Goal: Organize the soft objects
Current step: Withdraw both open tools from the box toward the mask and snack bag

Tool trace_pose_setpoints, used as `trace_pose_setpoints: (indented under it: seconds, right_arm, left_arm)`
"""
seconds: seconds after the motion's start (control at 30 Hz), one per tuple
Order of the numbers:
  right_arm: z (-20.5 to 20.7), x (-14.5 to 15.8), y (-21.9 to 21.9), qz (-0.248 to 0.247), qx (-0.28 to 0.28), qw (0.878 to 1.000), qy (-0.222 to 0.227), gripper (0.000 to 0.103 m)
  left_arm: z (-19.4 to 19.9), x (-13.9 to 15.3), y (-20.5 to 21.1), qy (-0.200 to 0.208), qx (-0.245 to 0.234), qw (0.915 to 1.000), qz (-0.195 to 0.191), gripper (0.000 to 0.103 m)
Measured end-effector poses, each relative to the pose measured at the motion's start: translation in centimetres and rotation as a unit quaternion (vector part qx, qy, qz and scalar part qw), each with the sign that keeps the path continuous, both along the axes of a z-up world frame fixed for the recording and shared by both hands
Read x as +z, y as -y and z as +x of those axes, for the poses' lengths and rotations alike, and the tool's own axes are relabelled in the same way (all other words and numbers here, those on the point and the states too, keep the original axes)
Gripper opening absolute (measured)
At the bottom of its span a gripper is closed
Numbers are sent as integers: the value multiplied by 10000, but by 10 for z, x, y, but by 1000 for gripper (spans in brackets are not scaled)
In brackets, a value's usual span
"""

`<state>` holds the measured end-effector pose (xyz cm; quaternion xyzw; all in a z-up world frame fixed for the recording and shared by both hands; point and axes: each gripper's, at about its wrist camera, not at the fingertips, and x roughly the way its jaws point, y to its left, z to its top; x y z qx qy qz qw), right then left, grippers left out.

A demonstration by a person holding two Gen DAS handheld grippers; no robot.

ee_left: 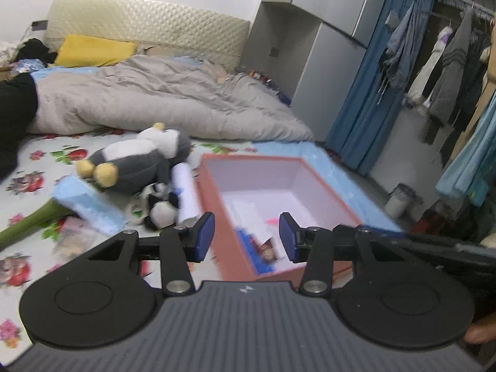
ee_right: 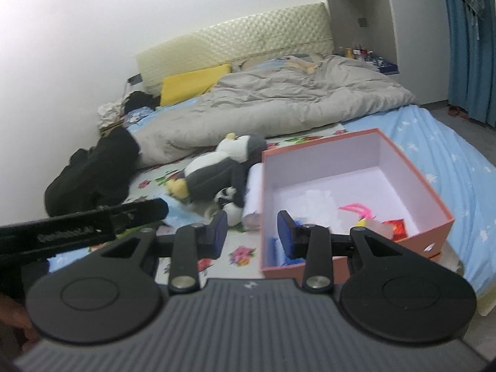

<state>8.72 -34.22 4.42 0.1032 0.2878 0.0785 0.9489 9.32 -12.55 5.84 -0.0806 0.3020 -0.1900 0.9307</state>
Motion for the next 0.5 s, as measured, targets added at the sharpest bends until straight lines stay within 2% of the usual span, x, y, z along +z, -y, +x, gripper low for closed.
trace_pose_setpoints:
  seconds: [0.23, 0.5]
  right_arm:
    - [-27, -20, -39, 10, 316, 9995, -6, 39]
    - [-41, -53, -73, 64, 477, 9986, -213, 39]
  left_arm:
    - [-31, -25, -45, -197, 220, 9996, 42, 52]
    - [-42, -55, -74, -439, 428, 9981, -17, 52]
